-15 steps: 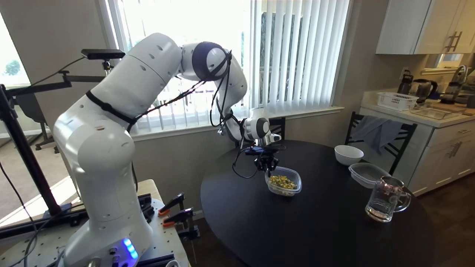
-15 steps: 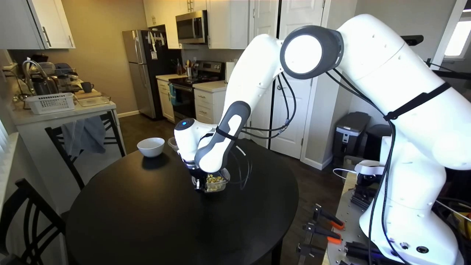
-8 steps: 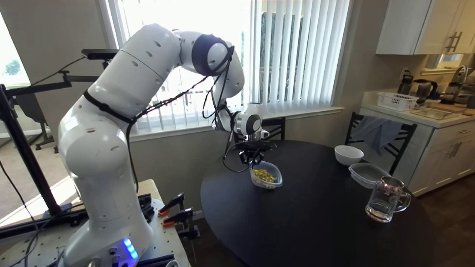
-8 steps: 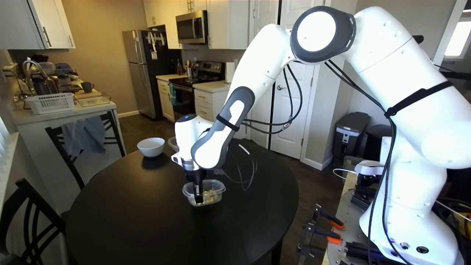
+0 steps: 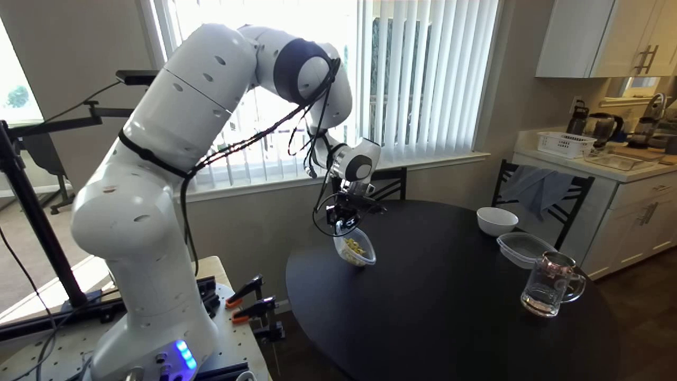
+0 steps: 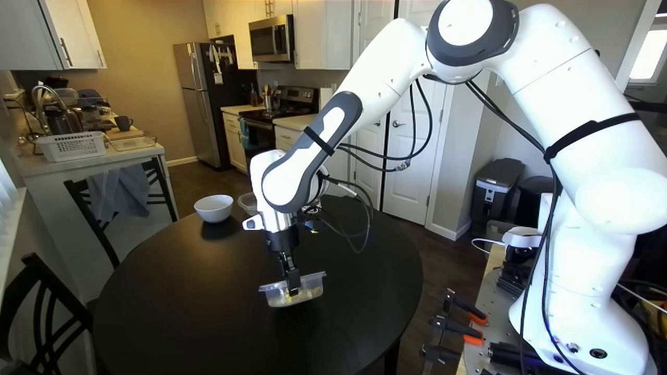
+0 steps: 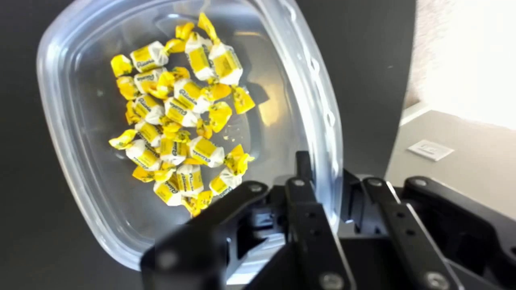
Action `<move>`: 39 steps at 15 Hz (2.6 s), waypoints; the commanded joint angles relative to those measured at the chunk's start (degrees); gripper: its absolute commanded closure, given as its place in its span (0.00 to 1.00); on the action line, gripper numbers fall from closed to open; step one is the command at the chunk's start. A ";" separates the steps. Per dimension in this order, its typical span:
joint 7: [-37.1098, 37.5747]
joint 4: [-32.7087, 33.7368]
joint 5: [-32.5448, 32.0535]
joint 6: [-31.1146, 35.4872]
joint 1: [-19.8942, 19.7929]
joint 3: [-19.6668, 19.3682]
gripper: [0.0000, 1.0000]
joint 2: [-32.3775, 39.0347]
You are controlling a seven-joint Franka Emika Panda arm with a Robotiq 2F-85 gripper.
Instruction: Pour out the contents from the bowl
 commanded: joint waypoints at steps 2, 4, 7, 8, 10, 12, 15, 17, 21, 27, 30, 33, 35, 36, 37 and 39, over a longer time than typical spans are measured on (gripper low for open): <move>-10.04 -0.96 8.90 -15.70 -0.82 0.89 0.98 -4.76; -11.85 0.41 11.42 -21.29 0.14 -0.59 0.98 -5.17; -11.59 5.36 15.37 -28.63 0.42 -3.50 0.98 -3.11; -10.56 8.25 17.00 -31.49 0.14 -4.88 0.98 -1.57; -8.94 14.04 19.15 -37.75 -0.20 -7.69 0.98 1.58; -8.37 19.14 21.37 -42.70 -0.60 -9.80 0.98 4.48; -11.09 24.82 22.70 -47.03 -0.96 -10.89 0.98 7.89; -14.05 26.83 22.72 -46.36 -1.10 -10.50 0.98 9.33; -20.82 30.66 22.70 -44.29 -1.47 -9.76 0.98 13.01; -29.12 32.85 27.56 -46.58 -3.91 -8.94 0.98 15.24; -29.08 34.01 31.62 -48.73 -5.91 -9.45 0.98 16.22; -28.26 36.71 34.54 -53.03 -7.80 -9.90 0.98 17.81; -27.32 38.60 35.90 -55.75 -8.67 -10.22 0.98 18.87; -26.28 39.62 36.58 -57.15 -8.82 -10.51 0.98 19.45; -25.45 40.75 37.13 -58.49 -8.88 -10.80 0.98 20.20; -25.59 43.35 36.21 -61.48 -8.14 -11.12 0.98 21.63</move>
